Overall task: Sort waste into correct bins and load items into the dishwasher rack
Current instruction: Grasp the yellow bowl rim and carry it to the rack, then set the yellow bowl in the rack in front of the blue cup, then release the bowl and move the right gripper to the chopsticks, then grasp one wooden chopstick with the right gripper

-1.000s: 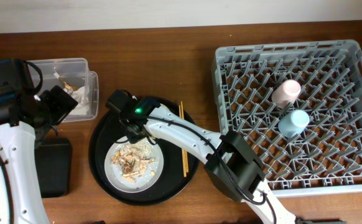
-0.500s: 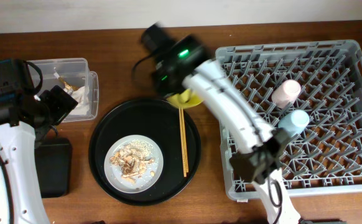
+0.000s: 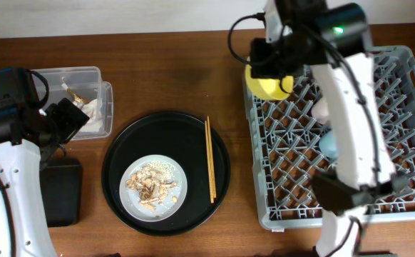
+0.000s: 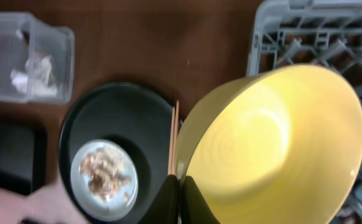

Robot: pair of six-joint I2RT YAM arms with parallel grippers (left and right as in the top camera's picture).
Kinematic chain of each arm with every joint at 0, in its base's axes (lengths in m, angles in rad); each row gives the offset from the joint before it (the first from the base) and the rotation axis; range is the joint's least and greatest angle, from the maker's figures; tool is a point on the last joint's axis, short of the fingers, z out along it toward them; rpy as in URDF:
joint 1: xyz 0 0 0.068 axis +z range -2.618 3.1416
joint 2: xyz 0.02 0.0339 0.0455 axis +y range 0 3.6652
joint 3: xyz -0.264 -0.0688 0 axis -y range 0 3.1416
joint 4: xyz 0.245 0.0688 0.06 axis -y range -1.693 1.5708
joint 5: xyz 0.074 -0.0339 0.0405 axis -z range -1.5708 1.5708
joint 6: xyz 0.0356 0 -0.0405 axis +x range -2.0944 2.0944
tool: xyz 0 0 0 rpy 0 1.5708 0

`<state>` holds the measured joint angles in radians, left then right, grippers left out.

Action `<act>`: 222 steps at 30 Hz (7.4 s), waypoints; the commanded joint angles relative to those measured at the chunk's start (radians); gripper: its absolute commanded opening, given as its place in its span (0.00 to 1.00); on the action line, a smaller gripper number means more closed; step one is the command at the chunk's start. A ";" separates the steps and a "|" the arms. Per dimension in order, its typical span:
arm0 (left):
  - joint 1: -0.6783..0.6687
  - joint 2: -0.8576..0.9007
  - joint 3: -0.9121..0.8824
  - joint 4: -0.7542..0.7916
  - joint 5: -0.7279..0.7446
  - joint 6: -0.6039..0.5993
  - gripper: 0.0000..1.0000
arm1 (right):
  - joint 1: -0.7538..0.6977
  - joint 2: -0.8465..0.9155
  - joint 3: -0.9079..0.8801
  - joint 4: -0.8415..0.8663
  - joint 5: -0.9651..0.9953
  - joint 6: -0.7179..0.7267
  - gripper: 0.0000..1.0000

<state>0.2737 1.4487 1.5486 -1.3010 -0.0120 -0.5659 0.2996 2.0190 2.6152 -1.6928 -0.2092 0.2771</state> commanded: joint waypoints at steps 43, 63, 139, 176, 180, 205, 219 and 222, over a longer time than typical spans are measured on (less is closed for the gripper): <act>0.002 0.000 0.003 -0.002 -0.003 -0.006 0.99 | -1.009 -0.361 -1.359 0.051 -0.763 -0.823 0.04; 0.002 0.000 0.003 -0.002 -0.003 -0.006 0.99 | -1.260 -0.361 -1.315 0.180 -0.587 -0.622 0.15; 0.002 0.000 0.003 -0.002 -0.003 -0.006 1.00 | 0.356 0.053 -1.191 0.872 0.081 0.258 0.30; 0.002 0.000 0.003 -0.002 -0.003 -0.006 0.99 | 0.355 0.046 -0.996 0.708 -0.020 0.252 0.04; 0.002 0.000 0.003 -0.002 -0.003 -0.006 0.99 | 0.355 0.046 -0.996 0.709 -0.020 0.252 0.09; 0.002 0.000 0.003 -0.002 -0.003 -0.006 0.99 | 0.355 0.049 -1.069 0.768 0.162 0.256 0.43; 0.002 0.000 0.003 -0.002 -0.003 -0.006 0.99 | 0.357 0.050 -1.093 0.893 0.035 0.256 0.42; 0.002 0.000 0.003 -0.002 -0.003 -0.006 0.99 | 0.357 0.052 -1.112 0.930 0.037 0.264 0.42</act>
<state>0.2737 1.4487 1.5486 -1.3014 -0.0120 -0.5663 0.6491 2.0651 1.5303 -0.7910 -0.1638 0.5251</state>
